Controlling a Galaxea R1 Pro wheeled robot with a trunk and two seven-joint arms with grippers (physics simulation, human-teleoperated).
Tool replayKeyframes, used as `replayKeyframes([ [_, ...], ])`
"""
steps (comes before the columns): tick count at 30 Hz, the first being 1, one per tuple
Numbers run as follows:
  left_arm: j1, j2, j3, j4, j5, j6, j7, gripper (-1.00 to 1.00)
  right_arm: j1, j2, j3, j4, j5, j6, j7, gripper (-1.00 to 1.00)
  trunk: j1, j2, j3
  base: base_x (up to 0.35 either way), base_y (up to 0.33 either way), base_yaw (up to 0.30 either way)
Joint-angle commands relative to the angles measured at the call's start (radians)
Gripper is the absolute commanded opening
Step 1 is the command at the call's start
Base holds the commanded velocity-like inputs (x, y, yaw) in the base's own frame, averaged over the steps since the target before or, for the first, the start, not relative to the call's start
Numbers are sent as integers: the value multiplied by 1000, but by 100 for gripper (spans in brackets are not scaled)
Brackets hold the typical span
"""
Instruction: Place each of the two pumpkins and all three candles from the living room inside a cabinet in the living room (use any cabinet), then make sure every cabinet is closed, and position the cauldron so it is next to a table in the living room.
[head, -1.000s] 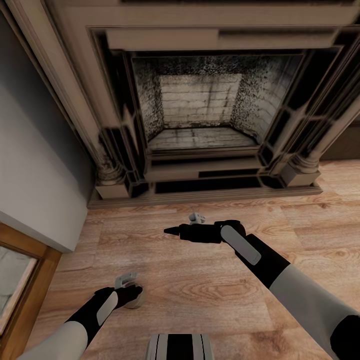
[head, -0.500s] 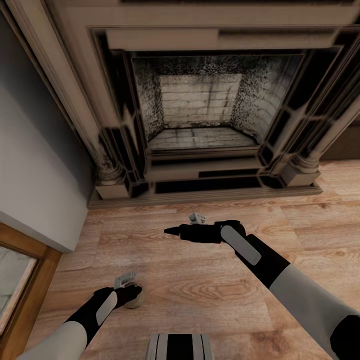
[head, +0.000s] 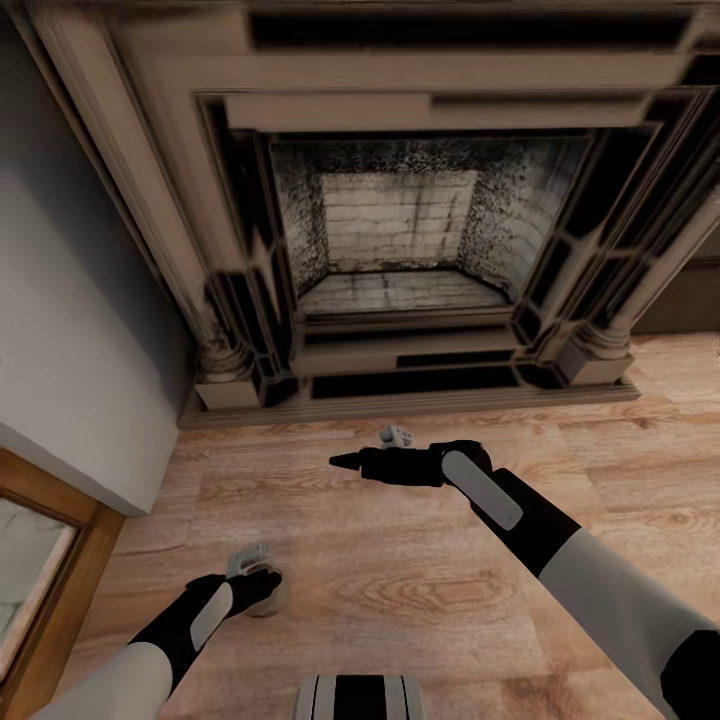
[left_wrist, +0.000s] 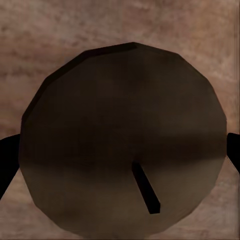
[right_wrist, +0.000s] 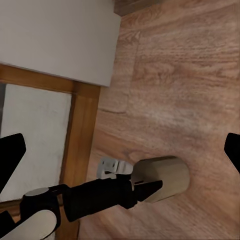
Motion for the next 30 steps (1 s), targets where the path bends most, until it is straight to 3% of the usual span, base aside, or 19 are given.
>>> replayKeyframes([
  [1, 0, 2, -6, -3, 11, 4, 6, -100, -1, -1, 2, 0, 4, -6, 4, 100, -1, 0, 3, 0, 0, 0],
  [7, 0, 10, -1, -9, 15, 9, 8, -100, -1, -2, 0, 16, 4, -29, 1, 100, -3, 1, 26, 0, 0, 0],
  [12, 0, 22, 8, -12, 20, 15, 8, -100, -1, -1, -3, 113, 4, -65, 2, 100, -5, 3, 46, 0, 0, 0],
  [18, 0, 31, 75, -14, 20, 29, 11, -100, -1, -1, -4, 170, 5, -104, -1, 100, -8, 4, 69, 0, 0, 0],
  [30, 0, 44, 111, -103, 21, 194, 11, -100, -1, -1, -4, 199, 5, -149, -2, 100, -14, 7, 116, -72, 0, -12],
])
